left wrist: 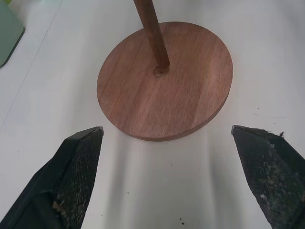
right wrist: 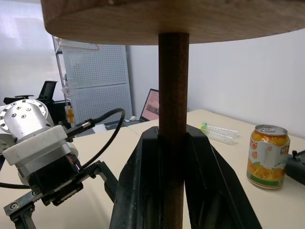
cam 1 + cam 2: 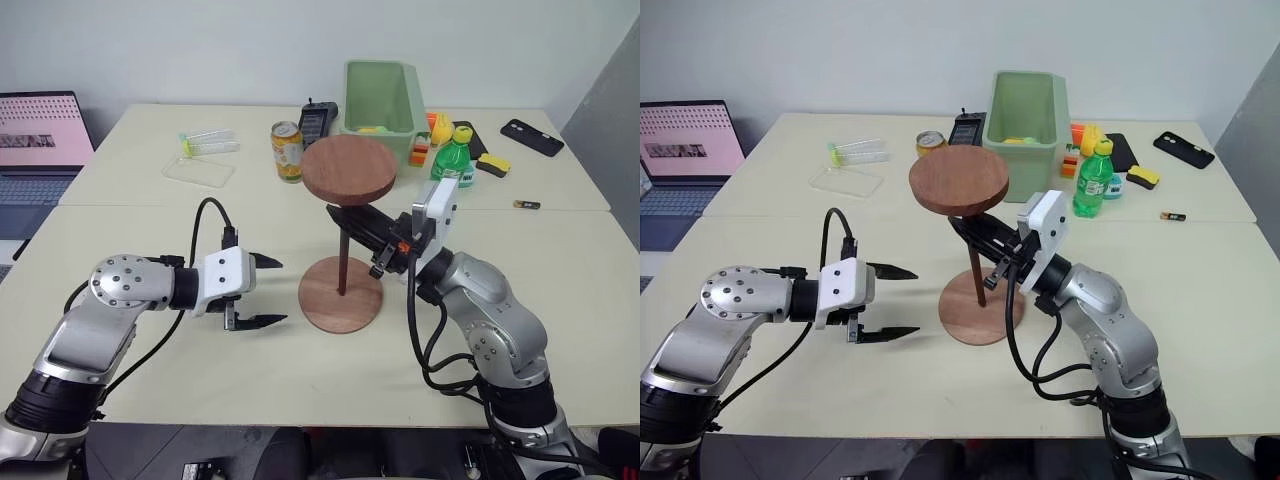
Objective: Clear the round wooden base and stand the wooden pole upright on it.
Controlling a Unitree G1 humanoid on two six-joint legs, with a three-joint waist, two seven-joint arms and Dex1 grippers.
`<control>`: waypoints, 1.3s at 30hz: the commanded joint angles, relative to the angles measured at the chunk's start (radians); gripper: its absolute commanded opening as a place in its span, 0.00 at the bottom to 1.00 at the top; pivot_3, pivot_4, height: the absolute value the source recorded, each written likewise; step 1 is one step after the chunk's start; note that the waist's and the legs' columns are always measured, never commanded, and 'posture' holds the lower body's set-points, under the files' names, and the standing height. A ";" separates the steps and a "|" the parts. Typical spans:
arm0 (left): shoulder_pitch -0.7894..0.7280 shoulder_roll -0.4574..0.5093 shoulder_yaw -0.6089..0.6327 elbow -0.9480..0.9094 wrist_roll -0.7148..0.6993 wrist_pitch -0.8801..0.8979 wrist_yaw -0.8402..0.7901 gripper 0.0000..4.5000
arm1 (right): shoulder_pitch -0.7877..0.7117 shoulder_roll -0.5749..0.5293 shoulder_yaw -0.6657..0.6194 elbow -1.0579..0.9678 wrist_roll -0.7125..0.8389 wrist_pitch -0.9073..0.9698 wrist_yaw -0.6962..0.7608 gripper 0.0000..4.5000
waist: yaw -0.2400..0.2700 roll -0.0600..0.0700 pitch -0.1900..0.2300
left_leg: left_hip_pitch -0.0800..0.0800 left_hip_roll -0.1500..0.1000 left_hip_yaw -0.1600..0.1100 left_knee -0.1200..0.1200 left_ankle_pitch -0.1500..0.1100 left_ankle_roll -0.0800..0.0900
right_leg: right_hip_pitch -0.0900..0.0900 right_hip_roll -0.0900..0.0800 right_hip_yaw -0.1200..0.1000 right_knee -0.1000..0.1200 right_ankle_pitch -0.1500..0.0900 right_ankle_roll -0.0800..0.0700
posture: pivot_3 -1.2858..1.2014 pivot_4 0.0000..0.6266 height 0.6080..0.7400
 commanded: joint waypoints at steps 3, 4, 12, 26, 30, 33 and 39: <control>-0.020 -0.001 0.005 -0.004 0.001 -0.030 -0.007 1.00 | -0.014 0.004 0.012 -0.009 -0.011 -0.047 0.002 0.05 | 0.000 0.000 0.000 | 0.000 0.000 0.000 0.000 0.000 0.000 | 0.000 0.000 0.000 0.000 0.000 0.000 | 0.52 0.24 1.00; -0.019 -0.001 0.004 -0.002 0.001 -0.033 -0.007 1.00 | -0.014 0.005 0.013 -0.006 -0.013 -0.051 0.001 0.05 | 0.000 0.000 0.000 | 0.000 0.000 0.000 0.000 0.000 0.000 | 0.000 0.000 0.000 0.000 0.000 0.000 | 0.52 0.24 1.00; -0.016 0.005 0.004 0.003 -0.001 -0.037 -0.014 1.00 | -0.011 0.010 0.025 0.013 -0.027 -0.075 0.001 0.05 | 0.000 0.000 0.000 | 0.000 0.000 0.000 0.000 0.000 0.000 | 0.000 0.000 0.000 0.000 0.000 0.000 | 0.52 0.24 1.00; -0.011 0.003 0.013 0.001 0.002 -0.042 -0.015 1.00 | 0.017 -0.009 0.059 0.042 -0.052 -0.111 0.033 0.05 | 0.000 0.000 0.000 | 0.000 0.000 0.000 0.000 0.000 0.000 | 0.000 0.000 0.000 0.001 0.000 0.000 | 0.52 0.24 1.00; -0.012 0.001 0.015 0.001 -0.004 -0.040 -0.013 1.00 | 0.031 -0.024 0.072 0.049 -0.061 -0.106 0.039 0.05 | -0.001 0.000 0.000 | 0.000 0.000 0.000 0.000 0.000 0.000 | 0.000 0.000 0.000 0.001 0.000 0.000 | 0.52 0.24 1.00; -0.017 -0.006 0.020 -0.002 -0.016 -0.028 -0.008 1.00 | 0.042 -0.031 0.081 0.067 -0.074 -0.098 0.034 0.05 | -0.001 0.000 0.000 | 0.001 0.000 0.000 0.000 0.000 0.000 | 0.000 0.000 0.000 0.001 0.000 0.000 | 0.52 0.24 1.00; -0.018 -0.009 0.030 -0.013 -0.033 -0.002 0.002 1.00 | 0.066 -0.046 0.090 0.111 -0.099 -0.099 0.037 0.05 | -0.001 -0.001 -0.001 | 0.001 0.000 0.000 0.000 0.000 0.000 | 0.000 0.000 0.000 0.002 0.000 0.000 | 0.52 0.24 1.00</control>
